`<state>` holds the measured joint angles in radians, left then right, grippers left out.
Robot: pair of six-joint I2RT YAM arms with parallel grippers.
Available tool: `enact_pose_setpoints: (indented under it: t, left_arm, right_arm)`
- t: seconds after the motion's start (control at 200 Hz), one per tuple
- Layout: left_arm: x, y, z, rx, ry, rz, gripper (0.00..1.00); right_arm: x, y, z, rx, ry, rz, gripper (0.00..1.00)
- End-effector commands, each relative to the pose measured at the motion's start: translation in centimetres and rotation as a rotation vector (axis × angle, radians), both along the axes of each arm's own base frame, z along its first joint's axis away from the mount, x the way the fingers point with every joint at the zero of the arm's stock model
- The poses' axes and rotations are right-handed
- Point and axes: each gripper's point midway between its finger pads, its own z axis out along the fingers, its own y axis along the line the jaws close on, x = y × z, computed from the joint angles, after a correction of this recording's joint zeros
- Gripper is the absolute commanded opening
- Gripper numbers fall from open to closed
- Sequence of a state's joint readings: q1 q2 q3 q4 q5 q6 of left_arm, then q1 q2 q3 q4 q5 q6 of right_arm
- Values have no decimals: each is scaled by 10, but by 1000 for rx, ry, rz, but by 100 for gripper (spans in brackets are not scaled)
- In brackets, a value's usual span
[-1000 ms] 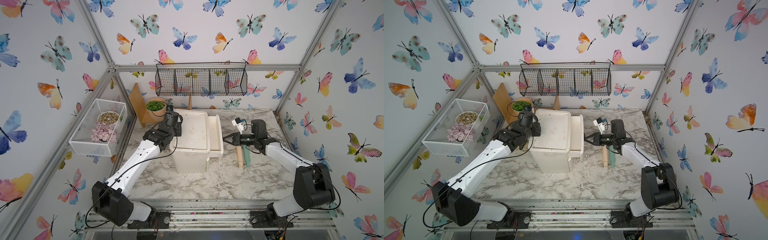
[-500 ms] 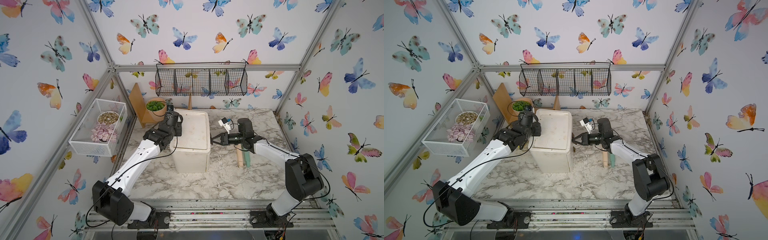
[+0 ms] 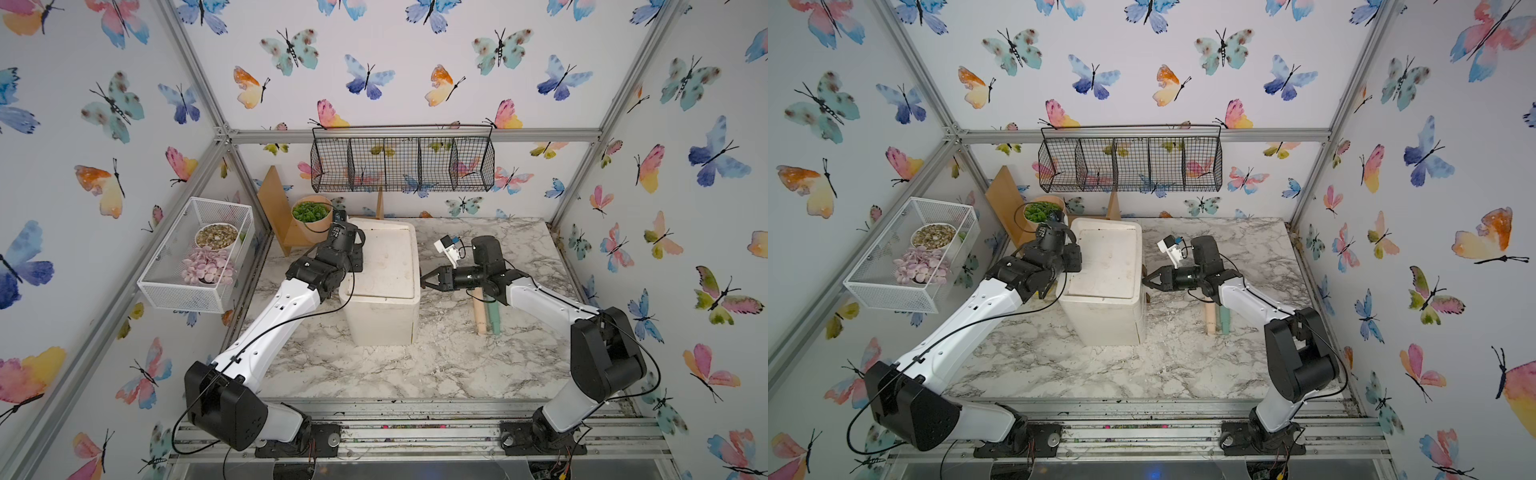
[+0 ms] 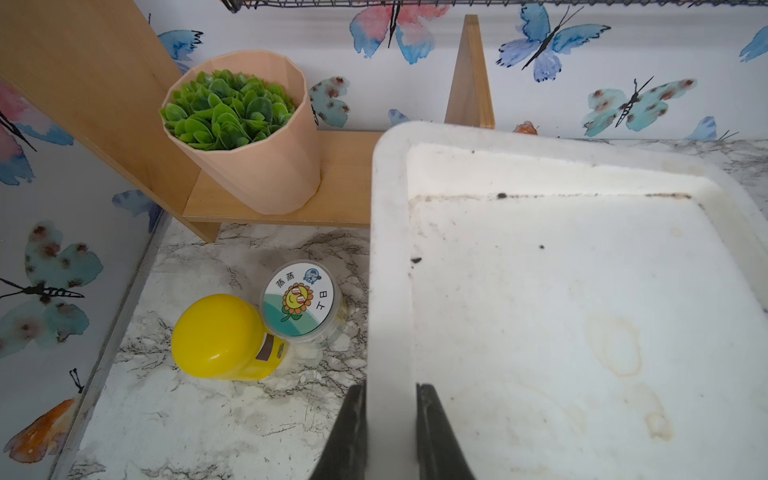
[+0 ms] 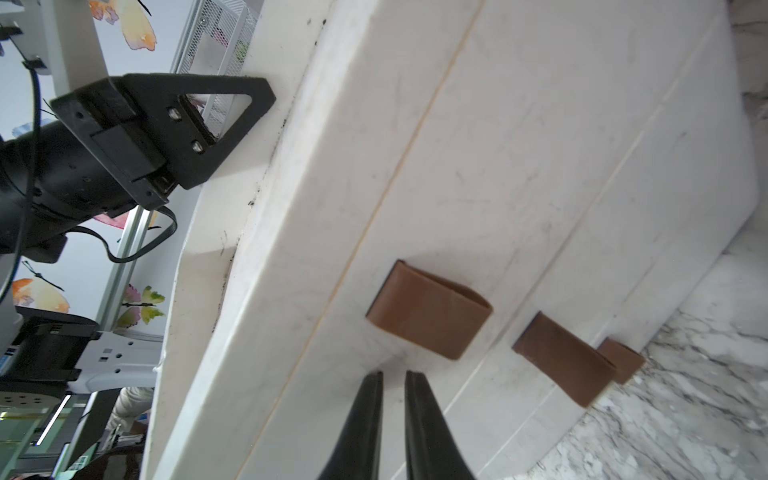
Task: Take the microphone out of the drawer
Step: Close the drawer in the storage box.
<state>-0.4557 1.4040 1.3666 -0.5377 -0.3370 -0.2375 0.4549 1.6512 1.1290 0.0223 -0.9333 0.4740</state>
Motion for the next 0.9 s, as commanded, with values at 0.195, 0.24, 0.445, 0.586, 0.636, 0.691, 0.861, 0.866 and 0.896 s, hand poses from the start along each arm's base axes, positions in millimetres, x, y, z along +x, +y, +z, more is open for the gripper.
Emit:
enact_pose_setpoints:
  t: [0.195,0.24,0.445,0.586,0.636,0.691,0.861,0.866,0.896]
  left_arm:
    - [-4,5,-18,74,44,-12,0]
    - [-4,5,-18,75,43,-12,0]
    - [-5,6,-16,80,38,-10,0]
    - [-6,6,-15,80,35,-12,0]
    - [-6,7,-15,82,35,-11,0]
    - [-6,8,-14,83,32,-10,0]
    - [-7,9,-14,90,31,-9,0]
    - [-7,9,-14,90,31,-9,0]
    - [-7,9,-14,91,30,-8,0]
  right_arm:
    - [1,-21,-7,-46,-42,-55,26]
    - [2,-24,-11,-52,-37,-63,28]
    - [4,-32,-27,-30,9,-72,38]
    - [6,-32,-38,2,35,-75,47]
    - [7,-32,-43,11,47,-73,48]
    - [9,-31,-47,22,61,-71,49]
    - [15,-26,-57,55,96,-66,50]
    - [15,-26,-57,56,95,-66,50]
    - [16,-26,-58,62,97,-68,50]
